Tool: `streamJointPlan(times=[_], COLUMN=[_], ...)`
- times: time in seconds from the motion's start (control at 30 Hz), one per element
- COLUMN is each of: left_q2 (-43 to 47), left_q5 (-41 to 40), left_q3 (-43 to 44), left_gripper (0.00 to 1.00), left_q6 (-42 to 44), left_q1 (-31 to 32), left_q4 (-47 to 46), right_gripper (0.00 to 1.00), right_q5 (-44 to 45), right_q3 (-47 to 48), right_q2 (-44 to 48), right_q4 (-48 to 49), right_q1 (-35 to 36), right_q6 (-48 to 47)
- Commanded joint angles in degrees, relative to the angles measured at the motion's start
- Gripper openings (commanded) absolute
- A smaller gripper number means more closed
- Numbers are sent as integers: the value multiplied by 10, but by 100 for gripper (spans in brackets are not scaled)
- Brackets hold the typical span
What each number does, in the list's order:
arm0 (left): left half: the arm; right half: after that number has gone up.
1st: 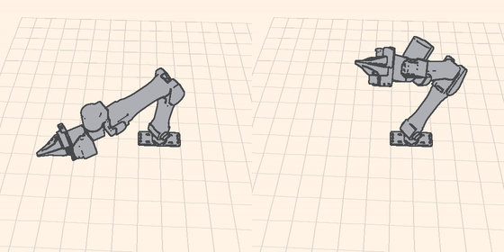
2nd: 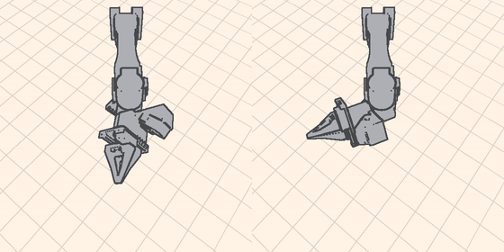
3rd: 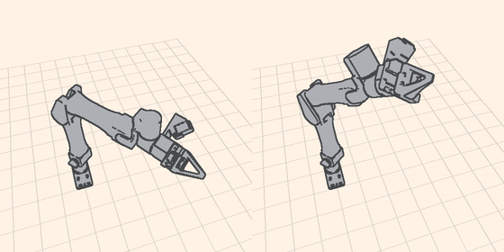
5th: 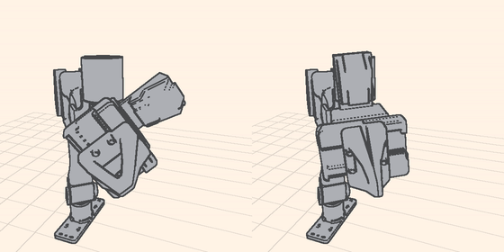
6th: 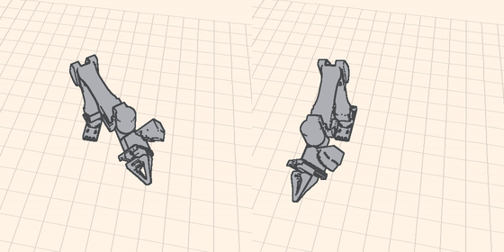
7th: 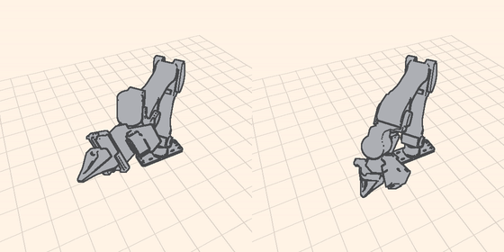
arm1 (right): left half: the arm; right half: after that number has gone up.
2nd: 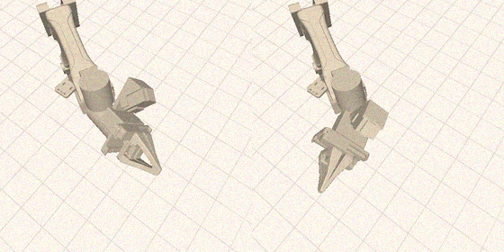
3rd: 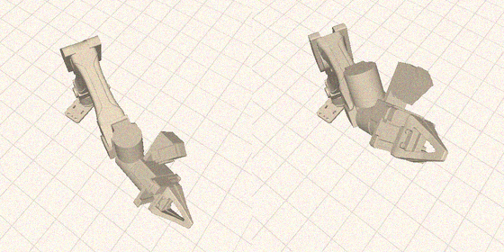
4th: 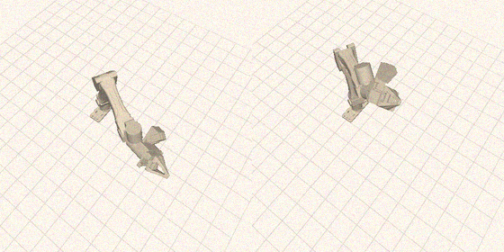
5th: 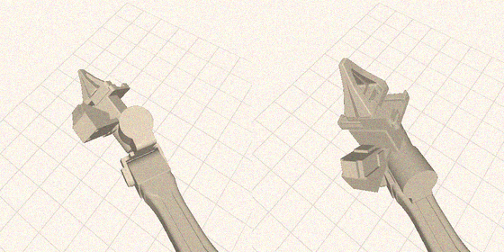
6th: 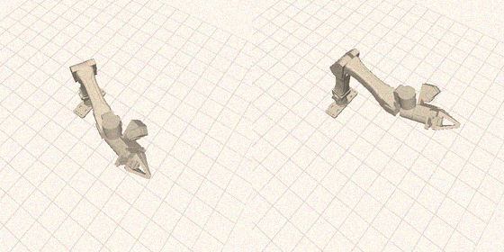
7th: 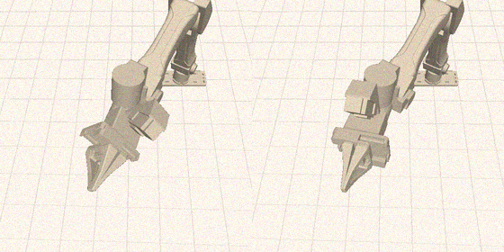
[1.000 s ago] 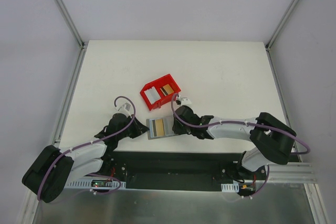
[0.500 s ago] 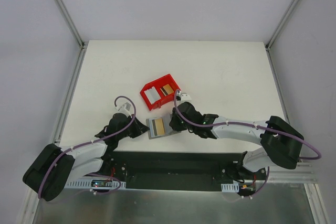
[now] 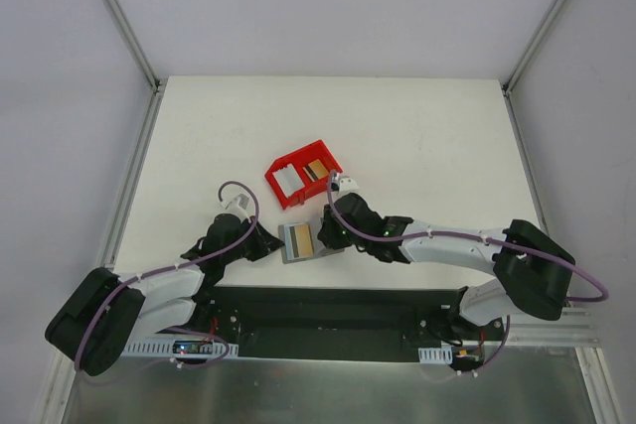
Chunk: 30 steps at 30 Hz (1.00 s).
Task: Put the credit cards into the card holder
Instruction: Insert the credit card into the card holder.
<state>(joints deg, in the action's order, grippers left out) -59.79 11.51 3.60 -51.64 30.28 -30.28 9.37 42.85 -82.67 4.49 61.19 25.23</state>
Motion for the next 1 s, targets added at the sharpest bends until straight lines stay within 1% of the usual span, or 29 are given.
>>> streamJointPlan(times=[0.0,0.07,0.13,0.17,0.23,0.3,0.37,0.4,0.43,0.57,0.63,0.8,0.97], left_q2=[-12,-13,-13,-13,-14,-13,-11,-11,-9,-9,-7,1,6], left_q5=[1,1,2,2,3,3,2,2,3,4,5,4,0], left_q3=[-1,0,0,0,0,0,0,0,0,3,6,16,30], left_gripper=[0,0,0,0,0,0,0,0,0,0,0,0,0], left_q6=[12,12,13,14,13,14,13,13,13,13,13,9,-1], left_q1=[-2,-2,-2,-2,-2,-2,-2,-2,-2,-2,-2,-2,-2], left_q4=[22,22,22,22,22,22,22,22,22,22,26,36,50], right_gripper=[10,7,7,9,21,27,37,40,42,44,48,54,59], right_q5=[-4,-3,-1,-1,6,17,43,58,71,91,102,80,5], right_q3=[26,27,29,29,28,29,35,35,34,27,28,43,95], right_q2=[13,11,9,10,14,18,23,30,36,59,67,81,69], right_q4=[15,13,9,7,5,-6,-35,-42,-61,-75,-89,-98,-100], right_q1=[4,4,4,4,4,4,5,5,5,1,-4,-29,-70], right_q6=[-12,-12,-12,-12,-12,-12,-12,-12,-12,-24,-25,-47,-82])
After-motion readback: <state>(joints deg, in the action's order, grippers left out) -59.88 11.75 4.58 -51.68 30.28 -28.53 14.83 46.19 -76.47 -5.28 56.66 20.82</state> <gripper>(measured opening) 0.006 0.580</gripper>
